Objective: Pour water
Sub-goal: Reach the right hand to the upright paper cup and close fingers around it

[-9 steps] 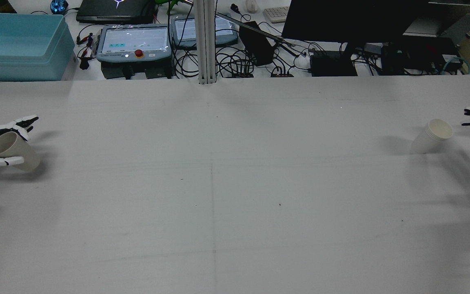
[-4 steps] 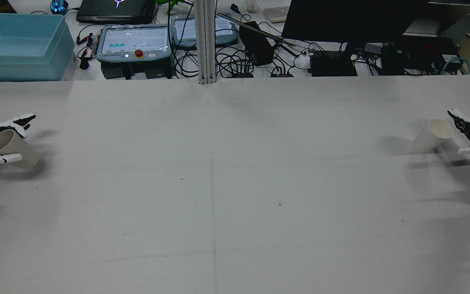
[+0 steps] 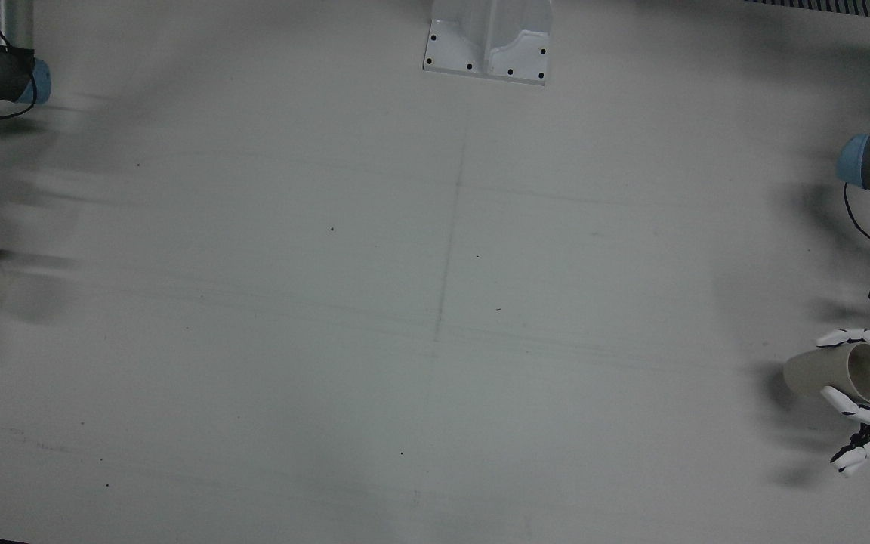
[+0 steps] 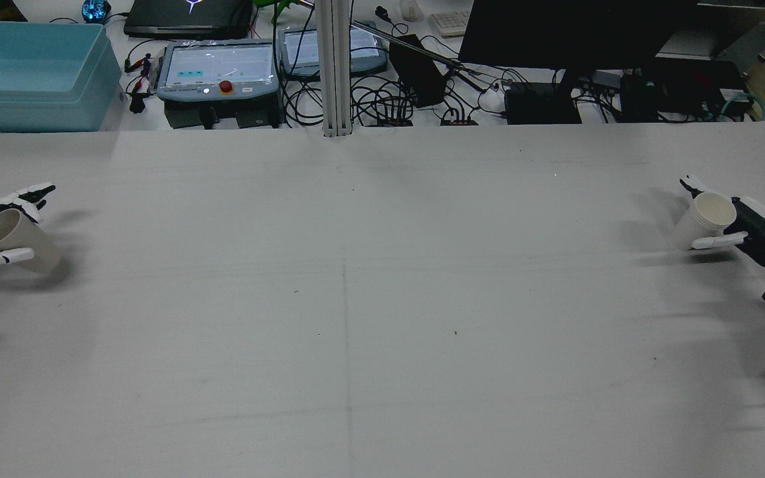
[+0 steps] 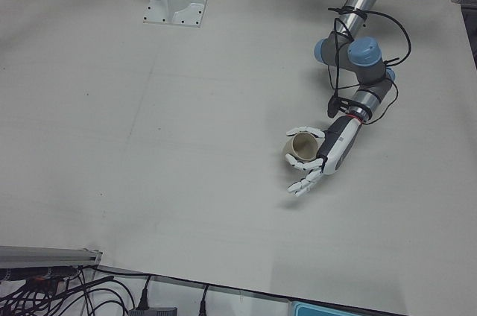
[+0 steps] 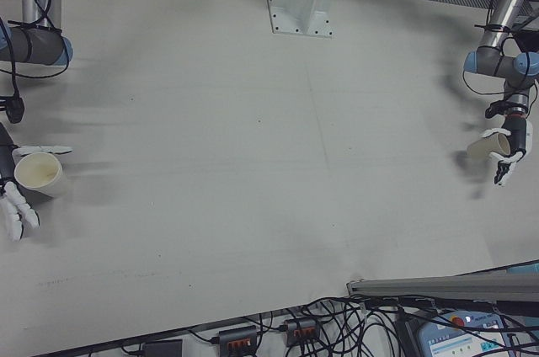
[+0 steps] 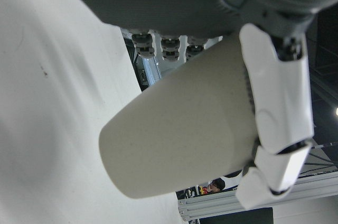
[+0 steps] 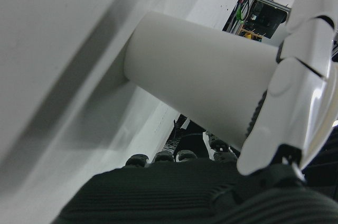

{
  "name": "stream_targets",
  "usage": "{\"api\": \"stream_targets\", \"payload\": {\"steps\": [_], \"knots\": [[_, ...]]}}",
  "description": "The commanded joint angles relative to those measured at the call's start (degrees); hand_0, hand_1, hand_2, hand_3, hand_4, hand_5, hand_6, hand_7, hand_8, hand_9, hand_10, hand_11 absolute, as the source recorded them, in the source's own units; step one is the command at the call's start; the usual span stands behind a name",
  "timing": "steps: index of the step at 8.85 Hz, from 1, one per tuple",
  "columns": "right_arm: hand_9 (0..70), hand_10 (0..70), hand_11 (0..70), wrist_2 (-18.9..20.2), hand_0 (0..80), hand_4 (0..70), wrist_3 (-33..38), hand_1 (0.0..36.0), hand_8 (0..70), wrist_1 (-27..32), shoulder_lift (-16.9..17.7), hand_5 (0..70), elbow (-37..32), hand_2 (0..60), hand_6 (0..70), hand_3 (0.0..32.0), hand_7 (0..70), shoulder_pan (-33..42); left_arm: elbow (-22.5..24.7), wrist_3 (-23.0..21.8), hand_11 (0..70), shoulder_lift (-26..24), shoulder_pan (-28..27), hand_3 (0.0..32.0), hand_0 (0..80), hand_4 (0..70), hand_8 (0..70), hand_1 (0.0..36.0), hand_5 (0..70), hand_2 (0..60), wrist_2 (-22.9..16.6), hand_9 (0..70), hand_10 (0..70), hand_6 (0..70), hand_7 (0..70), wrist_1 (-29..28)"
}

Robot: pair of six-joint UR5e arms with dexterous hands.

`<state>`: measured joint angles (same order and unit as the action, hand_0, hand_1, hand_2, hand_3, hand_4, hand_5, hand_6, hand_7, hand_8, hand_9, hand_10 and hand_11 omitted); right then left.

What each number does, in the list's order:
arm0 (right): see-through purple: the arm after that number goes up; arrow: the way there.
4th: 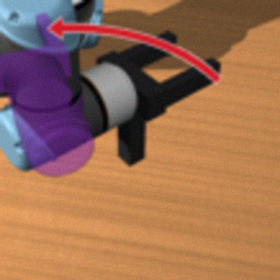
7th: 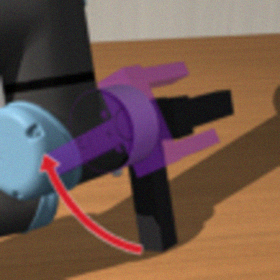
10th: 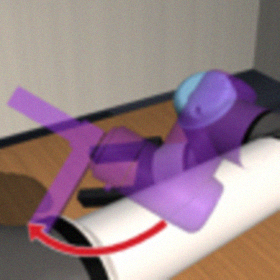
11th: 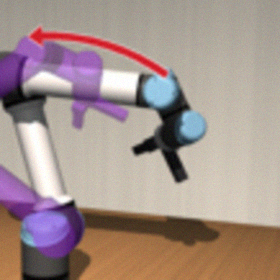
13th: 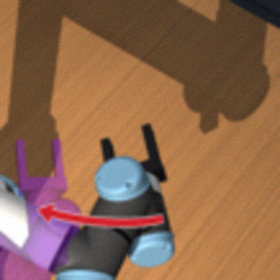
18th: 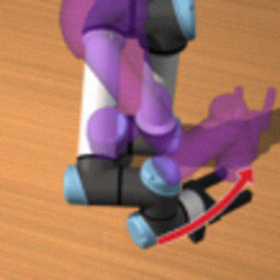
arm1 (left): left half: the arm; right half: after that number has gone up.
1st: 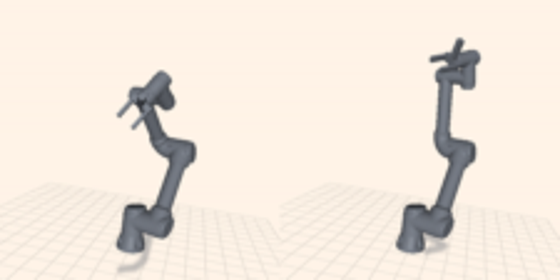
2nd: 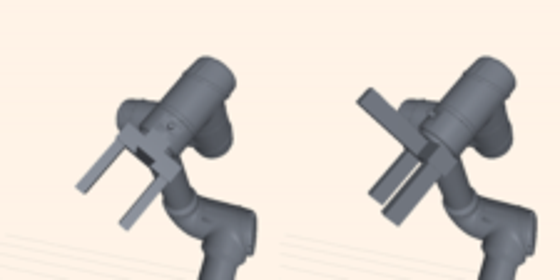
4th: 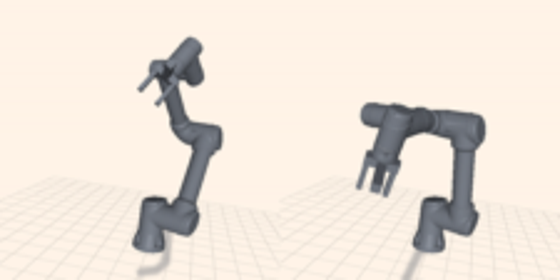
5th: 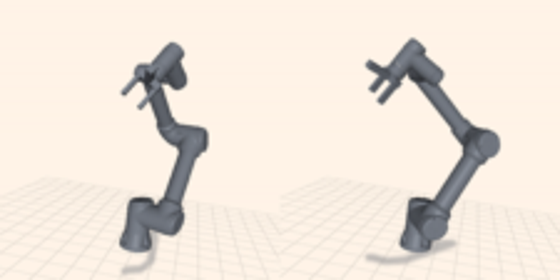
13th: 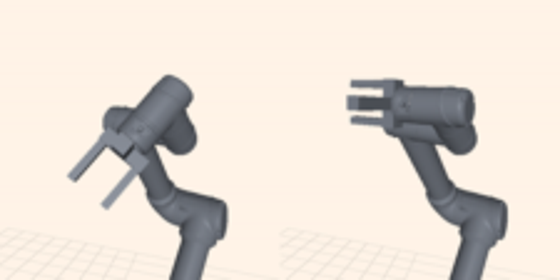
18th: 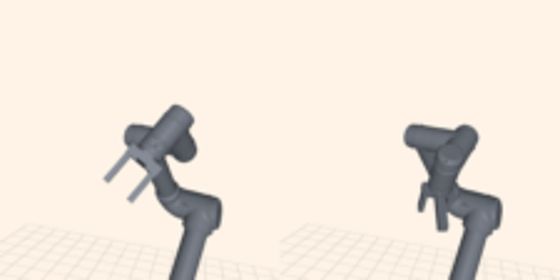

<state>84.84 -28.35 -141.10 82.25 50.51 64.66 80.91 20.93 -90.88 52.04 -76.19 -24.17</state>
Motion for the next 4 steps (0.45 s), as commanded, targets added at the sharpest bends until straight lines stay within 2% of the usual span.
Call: {"api": "stream_targets", "payload": {"steps": [1,2,3,4], "knots": [[0.0,0.0,0.0,-0.90,51.5,1.3,-0.31,20.2,0.0,-3.11,-0.16,1.3,1.96,8.0,0.0,0.0,0.0,-2.17,-0.22,0.07,8.8,0.00,0.00,0.0,51.0,70.0,6.6,29.4,66.2,60.0,0.17,10.0,5.1,13.0,13.6,-0.09],[0.0,0.0,0.0,-0.90,53.1,4.1,-0.39,22.1,0.0,-4.18,-0.16,8.3,3.18,11.2,3.5,0.0,4.2,-2.26,-0.31,-0.01,8.9,0.00,0.08,0.0,51.1,70.0,6.6,29.2,66.2,60.0,0.17,10.0,5.2,12.9,13.5,-0.09],[12.2,3.4,7.5,-0.90,57.6,9.2,-0.13,25.3,6.9,-4.62,-0.16,24.1,3.63,15.0,13.4,0.0,22.7,-2.26,-0.31,-0.01,8.9,0.09,0.08,0.0,50.9,70.0,6.7,29.0,65.9,60.0,0.17,10.1,5.2,12.9,13.5,-0.09],[36.5,13.6,22.5,-0.90,63.8,13.2,-0.13,30.1,24.2,-5.06,-0.16,46.2,4.67,25.3,22.7,0.0,37.5,-2.09,-0.22,-0.01,8.9,0.17,0.08,0.0,50.7,70.0,6.6,28.7,65.4,60.0,0.17,10.1,5.2,12.6,13.3,-0.09]]}}
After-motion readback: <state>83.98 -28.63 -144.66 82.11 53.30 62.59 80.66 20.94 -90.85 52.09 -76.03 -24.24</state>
